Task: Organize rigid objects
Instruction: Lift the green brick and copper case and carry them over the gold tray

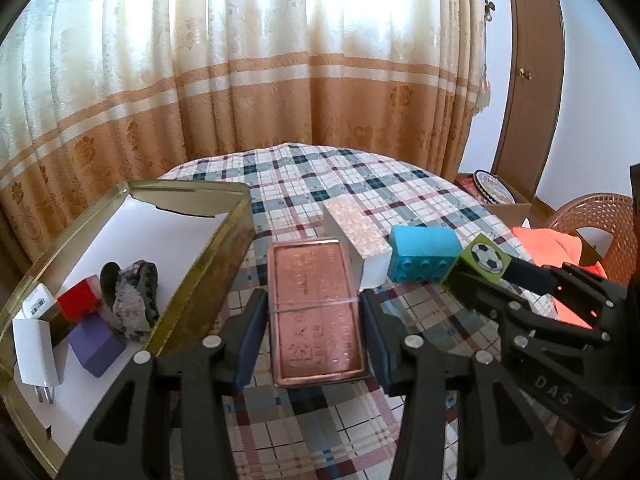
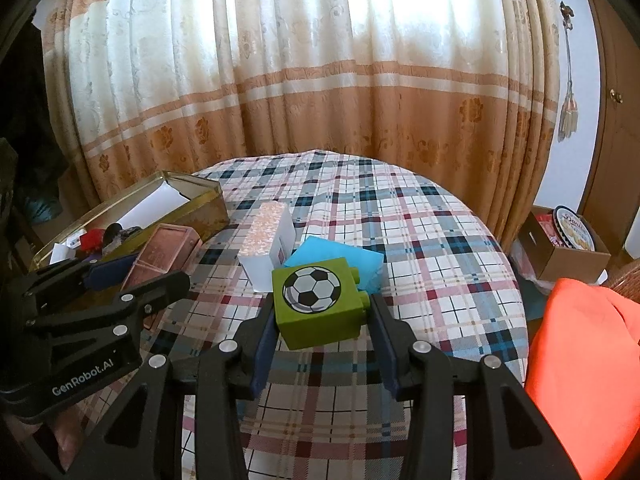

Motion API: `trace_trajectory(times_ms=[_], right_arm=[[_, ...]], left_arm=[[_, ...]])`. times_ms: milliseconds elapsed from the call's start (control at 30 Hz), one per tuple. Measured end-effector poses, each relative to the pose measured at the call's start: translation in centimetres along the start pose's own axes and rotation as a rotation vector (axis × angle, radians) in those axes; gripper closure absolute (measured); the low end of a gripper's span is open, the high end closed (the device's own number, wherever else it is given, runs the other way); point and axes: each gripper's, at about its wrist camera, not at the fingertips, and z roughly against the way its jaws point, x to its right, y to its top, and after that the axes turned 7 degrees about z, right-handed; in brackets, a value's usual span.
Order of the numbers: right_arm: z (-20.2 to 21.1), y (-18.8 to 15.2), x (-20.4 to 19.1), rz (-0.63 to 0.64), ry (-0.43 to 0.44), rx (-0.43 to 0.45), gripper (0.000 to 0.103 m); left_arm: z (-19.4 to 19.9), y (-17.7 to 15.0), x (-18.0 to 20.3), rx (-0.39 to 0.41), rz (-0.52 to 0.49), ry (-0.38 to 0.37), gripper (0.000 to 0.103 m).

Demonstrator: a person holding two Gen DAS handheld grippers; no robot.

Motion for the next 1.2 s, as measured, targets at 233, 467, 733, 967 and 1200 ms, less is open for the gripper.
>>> trace_trajectory(times_ms=[233, 467, 733, 967, 1200], right_arm=[[0.4, -0.1, -0.1, 0.008, -0.006, 0.026, 0.057], [0.8, -0.1, -0.3, 0.02, -0.019, 0.044, 0.057], [0.9, -0.1, -0.9, 0.052, -0.038, 0.051, 0.057], [1.0, -0.1, -1.5, 0.08, -0.057, 0.055, 0.057], [1.2, -0.1, -1.9, 0.105, -0.068, 0.068, 0.057]], left_arm=[[0.3, 0.0, -0.3, 0.017, 0.004, -0.005, 0.057], [0.6, 0.1, -0.6, 0.029, 0.011, -0.013, 0.057], [1.1, 0.0, -1.2, 0.047, 0.028, -0.022, 0.057], [1.5, 0.0, -1.8, 0.056, 0.041, -0.029, 0.057], [2.1, -0.1, -1.8, 0.077, 0.026, -0.02, 0.057]])
